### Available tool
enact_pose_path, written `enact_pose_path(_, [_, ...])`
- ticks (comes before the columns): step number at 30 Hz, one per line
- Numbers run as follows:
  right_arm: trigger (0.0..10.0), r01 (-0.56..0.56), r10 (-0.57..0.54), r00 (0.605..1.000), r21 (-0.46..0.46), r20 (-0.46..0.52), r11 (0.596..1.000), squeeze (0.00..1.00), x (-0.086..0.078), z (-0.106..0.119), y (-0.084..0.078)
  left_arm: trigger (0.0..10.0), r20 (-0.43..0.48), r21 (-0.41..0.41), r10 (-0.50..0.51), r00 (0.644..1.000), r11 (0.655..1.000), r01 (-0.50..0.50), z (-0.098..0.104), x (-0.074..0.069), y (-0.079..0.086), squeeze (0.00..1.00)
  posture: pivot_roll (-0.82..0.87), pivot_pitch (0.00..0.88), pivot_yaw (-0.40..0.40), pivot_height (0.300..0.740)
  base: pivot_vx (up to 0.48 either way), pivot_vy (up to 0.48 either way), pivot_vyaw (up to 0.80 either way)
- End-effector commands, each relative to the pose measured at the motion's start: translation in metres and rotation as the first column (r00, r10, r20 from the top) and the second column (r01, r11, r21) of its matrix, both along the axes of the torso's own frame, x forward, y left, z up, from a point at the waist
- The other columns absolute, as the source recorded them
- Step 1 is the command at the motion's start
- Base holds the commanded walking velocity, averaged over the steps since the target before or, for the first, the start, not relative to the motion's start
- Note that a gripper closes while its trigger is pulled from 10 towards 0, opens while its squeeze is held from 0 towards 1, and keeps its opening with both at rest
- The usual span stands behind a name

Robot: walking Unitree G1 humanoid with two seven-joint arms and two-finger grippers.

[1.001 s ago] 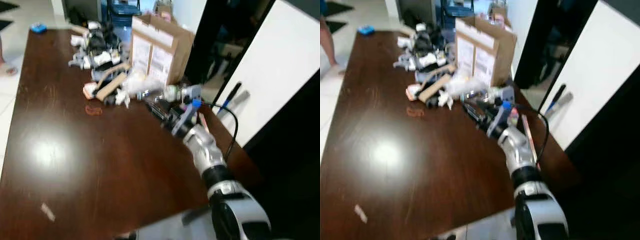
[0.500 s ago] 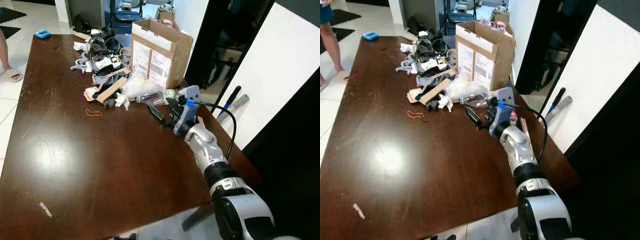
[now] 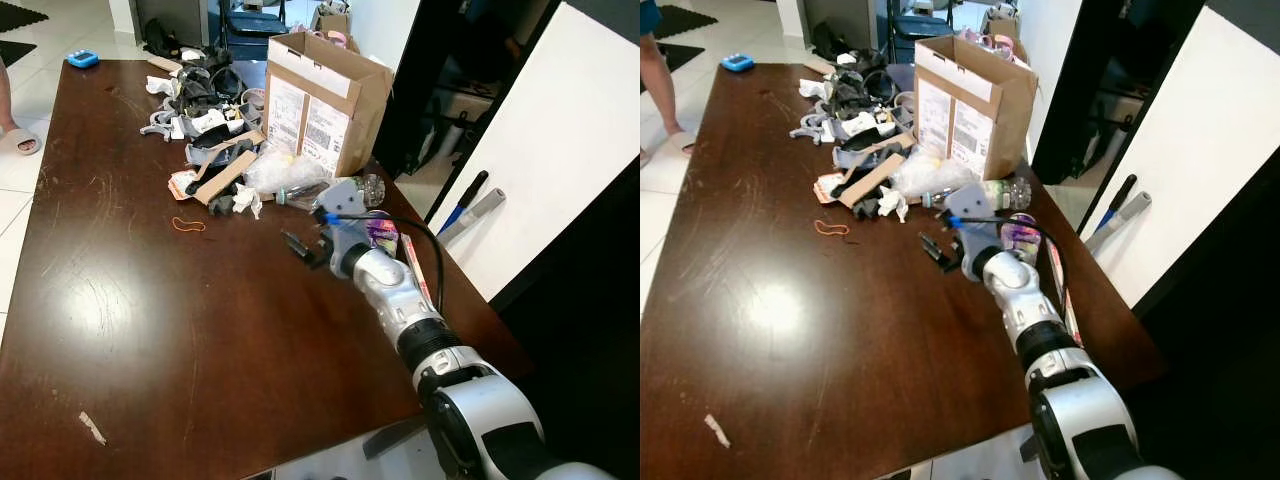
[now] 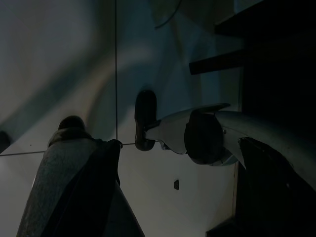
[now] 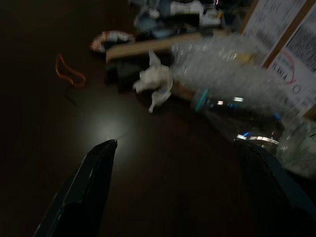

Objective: Picking trash to rubbish bin

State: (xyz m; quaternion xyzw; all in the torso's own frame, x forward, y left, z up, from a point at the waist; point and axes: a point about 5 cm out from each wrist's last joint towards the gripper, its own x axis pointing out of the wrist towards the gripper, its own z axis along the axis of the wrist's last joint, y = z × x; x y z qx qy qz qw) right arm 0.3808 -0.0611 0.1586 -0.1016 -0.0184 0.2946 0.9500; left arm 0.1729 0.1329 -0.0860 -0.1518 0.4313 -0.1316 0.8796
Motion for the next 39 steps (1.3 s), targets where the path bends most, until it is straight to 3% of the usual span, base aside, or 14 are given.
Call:
enact_pose_path(1, [10.0, 0.018, -0.021, 0.999, -0.057, -0.04, 0.998, 0.0, -0.001, -0.01, 0.003, 10.0, -0.062, -0.014, 0.004, 0.998, 1.0, -0.005, -0.008, -0.017, -0.005, 0.0, 0.13, 0.152, -0.141, 0.74, 0.0, 0.0, 0.0])
enact_pose_path(7, [10.0, 0.065, -0.067, 0.996, -0.045, -0.062, 0.997, 0.0, 0.001, -0.009, 0.008, 10.0, -0.063, -0.025, 0.007, 0.998, 1.0, -0.009, -0.008, -0.02, -0.008, 0.0, 0.12, 0.164, -0.151, 0.74, 0.0, 0.0, 0.0])
enact_pose_path(10, [10.0, 0.135, -0.136, 0.989, -0.02, -0.057, 0.991, 0.0, 0.007, -0.001, 0.003, 10.0, -0.062, -0.032, 0.006, 0.998, 0.999, -0.008, -0.009, -0.021, -0.011, 0.0, 0.12, 0.175, -0.161, 0.74, 0.0, 0.0, 0.0])
enact_pose_path(13, [10.0, 0.202, -0.195, 0.978, 0.103, -0.075, 0.974, 0.0, 0.015, 0.012, -0.008, 10.0, -0.062, -0.04, 0.008, 0.998, 0.999, -0.011, -0.009, -0.022, -0.013, 0.0, 0.13, 0.186, -0.171, 0.74, 0.0, 0.0, 0.0])
enact_pose_path(14, [10.0, 0.202, -0.195, 0.978, 0.103, -0.075, 0.974, 0.0, 0.015, 0.012, -0.008, 10.0, -0.062, -0.04, 0.008, 0.998, 0.999, -0.011, -0.009, -0.022, -0.013, 0.0, 0.13, 0.186, -0.171, 0.74, 0.0, 0.0, 0.0])
enact_pose_path(16, [10.0, 0.221, -0.207, 0.975, 0.261, -0.083, 0.94, 0.0, 0.02, 0.029, -0.018, 10.0, -0.062, -0.045, 0.013, 0.998, 0.999, -0.016, -0.009, -0.023, -0.013, 0.0, 0.13, 0.193, -0.174, 0.74, 0.0, 0.0, 0.0])
enact_pose_path(18, [10.0, 0.24, -0.222, 0.971, 0.352, -0.092, 0.905, 0.0, 0.024, 0.04, -0.028, 10.0, -0.063, -0.049, 0.016, 0.998, 0.999, -0.019, -0.009, -0.024, -0.014, 0.0, 0.13, 0.196, -0.176, 0.74, 0.0, 0.0, 0.0])
enact_pose_path(22, [10.0, 0.268, -0.256, 0.963, 0.283, -0.082, 0.921, 0.0, 0.026, 0.039, -0.033, 10.0, -0.063, -0.052, 0.016, 0.998, 0.998, -0.02, -0.01, -0.025, -0.014, 0.0, 0.13, 0.199, -0.176, 0.74, 0.0, 0.0, 0.0])
enact_pose_path(25, [10.0, 0.303, -0.292, 0.952, 0.132, -0.096, 0.944, 0.0, 0.024, 0.025, -0.031, 10.0, -0.062, -0.054, 0.006, 0.998, 0.999, -0.009, -0.01, -0.026, -0.016, 0.0, 0.13, 0.205, -0.179, 0.74, 0.0, 0.0, 0.0])
enact_pose_path(30, [10.0, 0.301, -0.286, 0.951, 0.131, -0.121, 0.945, 0.0, 0.023, 0.025, -0.018, 10.0, -0.058, -0.051, 0.01, 0.998, 0.999, -0.013, -0.01, -0.027, -0.017, 0.0, 0.13, 0.22, -0.182, 0.74, 0.0, 0.0, 0.0])
enact_pose_path(35, [10.0, 0.324, -0.313, 0.944, 0.114, -0.103, 0.939, 0.0, 0.026, 0.031, -0.021, 10.0, -0.059, -0.051, 0.03, 0.998, 0.998, -0.033, -0.011, -0.03, -0.016, 0.0, 0.14, 0.227, -0.185, 0.74, 0.0, 0.0, 0.0])
enact_pose_path(39, [10.0, 0.325, -0.318, 0.945, 0.172, -0.07, 0.93, 0.0, 0.03, 0.051, -0.023, 10.0, -0.061, -0.052, 0.034, 0.998, 0.998, -0.037, -0.011, -0.032, -0.016, 0.0, 0.14, 0.232, -0.187, 0.74, 0.0, 0.0, 0.0])
